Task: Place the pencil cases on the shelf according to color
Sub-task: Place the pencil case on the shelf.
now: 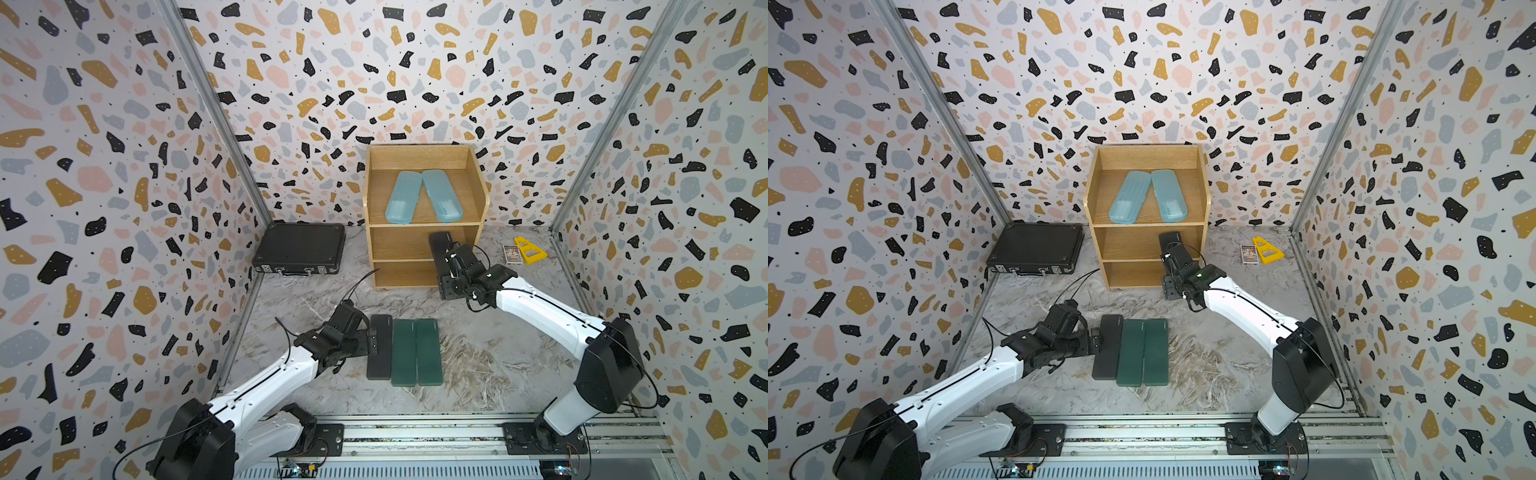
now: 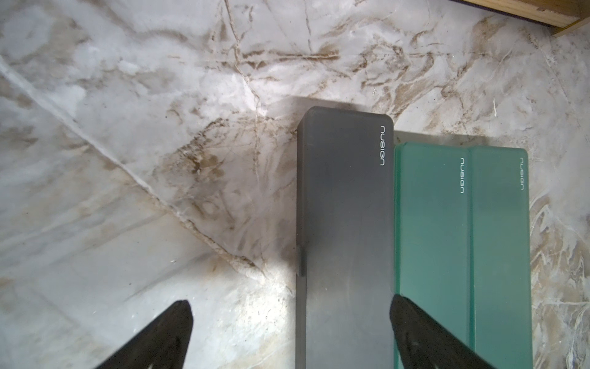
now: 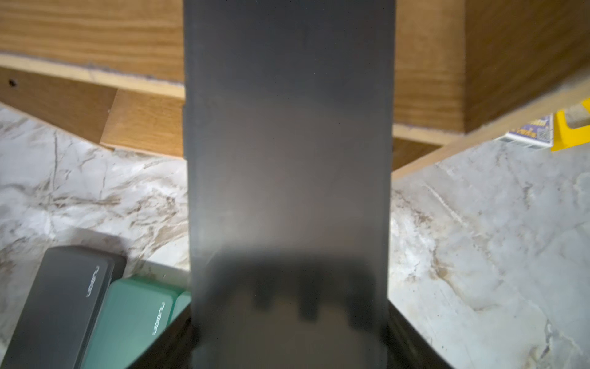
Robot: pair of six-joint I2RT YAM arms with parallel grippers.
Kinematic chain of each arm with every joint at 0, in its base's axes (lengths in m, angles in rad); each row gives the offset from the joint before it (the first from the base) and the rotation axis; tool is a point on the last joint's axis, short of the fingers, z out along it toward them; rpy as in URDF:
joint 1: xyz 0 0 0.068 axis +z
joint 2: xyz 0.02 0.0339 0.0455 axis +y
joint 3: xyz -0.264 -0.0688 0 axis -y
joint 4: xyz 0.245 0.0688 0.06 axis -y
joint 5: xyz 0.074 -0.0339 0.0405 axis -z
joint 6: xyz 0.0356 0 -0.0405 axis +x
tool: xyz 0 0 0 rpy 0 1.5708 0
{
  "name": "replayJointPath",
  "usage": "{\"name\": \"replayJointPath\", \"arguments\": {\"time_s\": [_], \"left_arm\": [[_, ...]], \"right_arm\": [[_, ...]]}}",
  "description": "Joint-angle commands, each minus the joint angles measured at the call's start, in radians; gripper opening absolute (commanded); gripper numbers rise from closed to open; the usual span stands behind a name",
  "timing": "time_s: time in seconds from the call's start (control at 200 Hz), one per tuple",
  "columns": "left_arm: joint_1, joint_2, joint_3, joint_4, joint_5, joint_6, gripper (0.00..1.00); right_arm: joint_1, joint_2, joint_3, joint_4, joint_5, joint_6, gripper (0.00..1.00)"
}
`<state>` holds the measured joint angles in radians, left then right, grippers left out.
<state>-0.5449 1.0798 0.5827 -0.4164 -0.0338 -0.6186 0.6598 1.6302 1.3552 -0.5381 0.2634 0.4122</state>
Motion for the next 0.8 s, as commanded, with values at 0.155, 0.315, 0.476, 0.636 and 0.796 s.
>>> {"name": "replayJointPath", "arguments": {"time_s": [0.155,0.315,0.476,0.636,0.796], "left_arm": [[0.002,0.037,0.025,0.060,0.014,0.022,1.00],[0.002,0.086,0.044,0.081,0.037,0.023,1.00],[0.002,0.119,0.057,0.093,0.051,0.026,1.00],[0.002,0.129,0.063,0.091,0.041,0.037,1.00],[0.002,0.139,0.071,0.091,0.042,0.042,1.00]], "right_arm": [[-0.010,0.032,0.118,0.014,0.013,-0.047,0.39],[-0.012,0.055,0.172,0.000,0.035,-0.056,0.45],[-0.019,0.088,0.224,0.006,0.035,-0.064,0.50],[-0.026,0.115,0.265,-0.008,0.034,-0.068,0.54],[-0.032,0.129,0.284,-0.017,0.037,-0.072,0.56]]}}
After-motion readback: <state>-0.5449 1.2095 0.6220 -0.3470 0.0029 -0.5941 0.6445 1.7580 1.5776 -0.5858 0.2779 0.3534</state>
